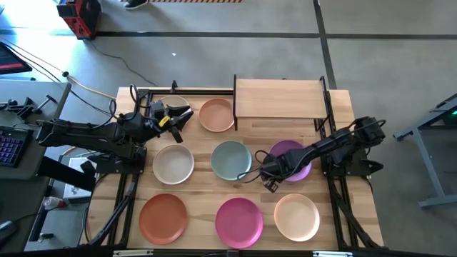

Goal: Place and stack plates onto a shelf
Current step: Put the purple plate on the shelf

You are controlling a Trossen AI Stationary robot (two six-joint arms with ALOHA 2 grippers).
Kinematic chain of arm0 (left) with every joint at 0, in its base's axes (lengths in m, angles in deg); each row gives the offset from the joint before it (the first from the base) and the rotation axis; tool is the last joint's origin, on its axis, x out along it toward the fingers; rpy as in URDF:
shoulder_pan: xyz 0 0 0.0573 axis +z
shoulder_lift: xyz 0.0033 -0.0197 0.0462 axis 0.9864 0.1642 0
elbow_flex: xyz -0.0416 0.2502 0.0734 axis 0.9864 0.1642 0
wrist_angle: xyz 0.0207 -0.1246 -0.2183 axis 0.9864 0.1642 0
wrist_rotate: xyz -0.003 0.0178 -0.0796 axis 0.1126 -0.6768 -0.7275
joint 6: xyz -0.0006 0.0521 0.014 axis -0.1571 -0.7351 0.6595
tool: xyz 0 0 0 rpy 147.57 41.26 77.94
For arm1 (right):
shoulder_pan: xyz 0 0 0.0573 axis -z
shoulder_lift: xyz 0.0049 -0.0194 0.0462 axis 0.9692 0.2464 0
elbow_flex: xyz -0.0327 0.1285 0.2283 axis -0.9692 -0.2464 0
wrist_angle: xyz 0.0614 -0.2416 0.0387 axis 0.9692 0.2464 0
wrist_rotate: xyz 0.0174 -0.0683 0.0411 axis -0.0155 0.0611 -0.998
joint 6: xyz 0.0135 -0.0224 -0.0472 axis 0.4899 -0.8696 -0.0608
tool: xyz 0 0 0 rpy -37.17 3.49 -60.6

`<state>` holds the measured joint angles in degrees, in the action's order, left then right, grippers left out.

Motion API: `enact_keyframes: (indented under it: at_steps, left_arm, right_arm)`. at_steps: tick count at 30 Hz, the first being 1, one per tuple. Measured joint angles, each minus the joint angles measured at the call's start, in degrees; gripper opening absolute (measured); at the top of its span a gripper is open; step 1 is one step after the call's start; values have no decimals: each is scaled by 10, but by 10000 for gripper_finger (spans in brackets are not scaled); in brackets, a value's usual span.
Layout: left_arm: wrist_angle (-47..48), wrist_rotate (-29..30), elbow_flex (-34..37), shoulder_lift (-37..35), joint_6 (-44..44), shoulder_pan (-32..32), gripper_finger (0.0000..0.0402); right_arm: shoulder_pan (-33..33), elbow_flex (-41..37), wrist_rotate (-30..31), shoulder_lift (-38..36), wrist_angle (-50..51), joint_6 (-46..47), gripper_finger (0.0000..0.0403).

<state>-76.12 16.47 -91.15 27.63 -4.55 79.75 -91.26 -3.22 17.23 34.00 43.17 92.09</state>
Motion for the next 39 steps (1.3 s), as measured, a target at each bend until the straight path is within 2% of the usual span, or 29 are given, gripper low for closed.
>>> enact_keyframes:
  at_steps: [9,24,39]
  left_arm:
    - [0,0,0,0,0,0,131]
    - [0,-1,0,0,0,0,131]
    - [0,-1,0,0,0,0,131]
  right_arm:
    - [-4,0,-13,-66,1,0,2]
    - [-8,0,-18,-229,-4,0,1]
    - [-8,0,-15,-381,-79,-31,0]
